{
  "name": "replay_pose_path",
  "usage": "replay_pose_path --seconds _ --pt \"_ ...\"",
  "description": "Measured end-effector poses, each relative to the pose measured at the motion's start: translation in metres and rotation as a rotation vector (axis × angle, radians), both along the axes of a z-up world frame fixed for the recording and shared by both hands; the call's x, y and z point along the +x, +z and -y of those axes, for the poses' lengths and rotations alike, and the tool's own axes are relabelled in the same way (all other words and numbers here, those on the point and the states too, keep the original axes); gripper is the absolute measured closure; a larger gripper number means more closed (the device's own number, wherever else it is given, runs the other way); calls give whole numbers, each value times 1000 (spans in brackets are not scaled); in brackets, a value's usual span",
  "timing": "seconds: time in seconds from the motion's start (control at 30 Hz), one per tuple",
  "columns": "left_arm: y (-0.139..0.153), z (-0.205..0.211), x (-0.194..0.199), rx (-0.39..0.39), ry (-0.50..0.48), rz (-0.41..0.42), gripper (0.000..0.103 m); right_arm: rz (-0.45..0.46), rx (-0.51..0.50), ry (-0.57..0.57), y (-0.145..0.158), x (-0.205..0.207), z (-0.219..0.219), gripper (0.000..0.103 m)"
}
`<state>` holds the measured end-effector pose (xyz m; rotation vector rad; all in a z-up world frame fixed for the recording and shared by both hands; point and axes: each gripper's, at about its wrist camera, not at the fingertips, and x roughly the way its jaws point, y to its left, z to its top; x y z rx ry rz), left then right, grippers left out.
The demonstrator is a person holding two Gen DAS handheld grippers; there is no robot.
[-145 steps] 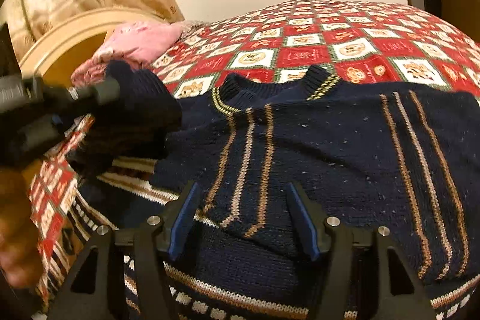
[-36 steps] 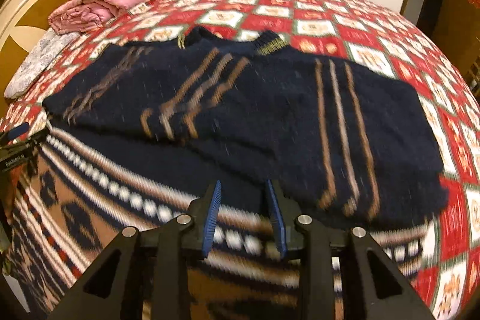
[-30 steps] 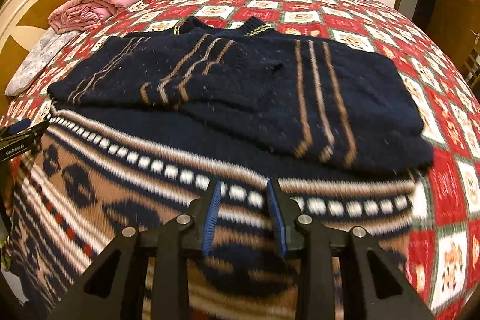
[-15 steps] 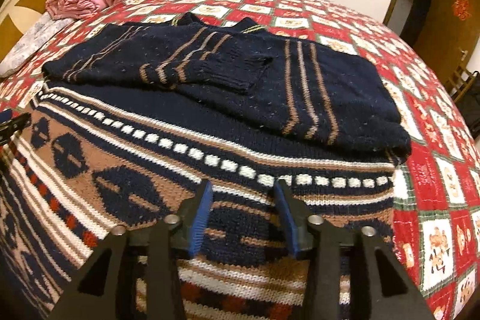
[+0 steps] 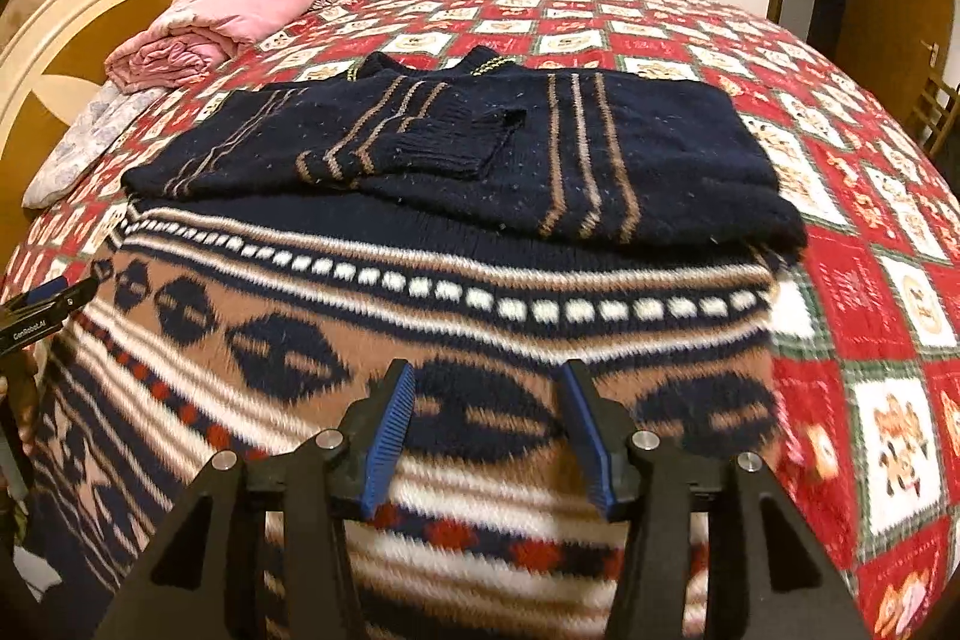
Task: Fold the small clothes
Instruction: 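Open the right gripper and withdraw both tools from the sweater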
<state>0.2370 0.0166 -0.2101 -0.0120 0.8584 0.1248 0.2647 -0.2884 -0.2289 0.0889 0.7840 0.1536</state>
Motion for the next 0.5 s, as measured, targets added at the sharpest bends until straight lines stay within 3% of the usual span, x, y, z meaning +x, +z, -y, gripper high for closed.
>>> replay_pose_path --seconds 0.33,0.5 --pt "4 3 -41 -52 14 -3 9 -17 42 -37 -1 -48 16 52" --pt "9 12 -72 -59 -30 1 9 -26 95 -66 -3 -85 26 52"
